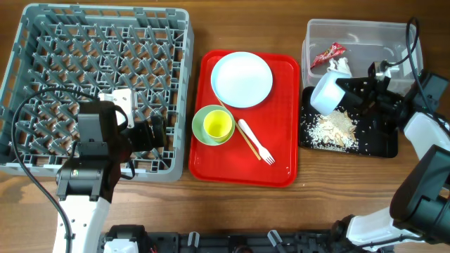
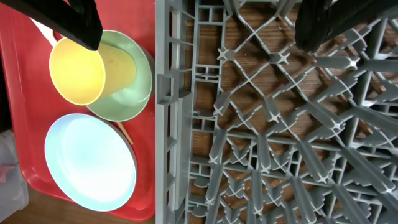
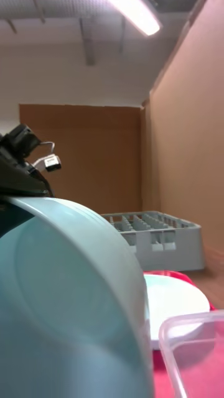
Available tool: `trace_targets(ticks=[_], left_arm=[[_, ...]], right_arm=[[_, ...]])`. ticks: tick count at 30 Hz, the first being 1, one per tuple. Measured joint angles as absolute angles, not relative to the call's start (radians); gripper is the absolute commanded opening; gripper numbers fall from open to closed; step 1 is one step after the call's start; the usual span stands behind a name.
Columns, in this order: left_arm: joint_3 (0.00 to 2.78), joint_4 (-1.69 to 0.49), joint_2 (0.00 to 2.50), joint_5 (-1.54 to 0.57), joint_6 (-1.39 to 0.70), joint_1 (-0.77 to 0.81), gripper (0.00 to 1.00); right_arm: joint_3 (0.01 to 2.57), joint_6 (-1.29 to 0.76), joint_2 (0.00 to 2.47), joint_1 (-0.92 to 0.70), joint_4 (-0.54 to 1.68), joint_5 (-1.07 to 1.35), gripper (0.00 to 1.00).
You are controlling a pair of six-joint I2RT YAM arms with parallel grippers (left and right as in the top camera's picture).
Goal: Sort waste into correct bins and load items into the dishwasher rack
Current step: 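Tip the blue bowl over the black tray to dump the rice, then place the empty blue bowl onto the white plate with the right gripper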
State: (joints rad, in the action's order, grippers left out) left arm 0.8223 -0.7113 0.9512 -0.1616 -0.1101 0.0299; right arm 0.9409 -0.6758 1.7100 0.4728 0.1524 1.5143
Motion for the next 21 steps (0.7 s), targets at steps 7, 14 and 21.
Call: trace_targets(ticks=[7, 14, 21], left_arm=[[0.823, -0.704, 0.951, -0.162, -0.11, 0.03, 1.0], [0.823, -0.699, 0.951, -0.162, -0.11, 0.03, 1.0], [0.823, -0.698, 0.951, -0.162, -0.11, 0.03, 1.0]], right_arm=[[0.941, -0.699, 1.711, 0.451, 0.013, 1.546, 0.04], [0.941, -0.726, 1.709, 0.368, 0.013, 1.467, 0.05], [0.941, -0.727, 1.558, 0.149, -0.015, 1.219, 0.04]])
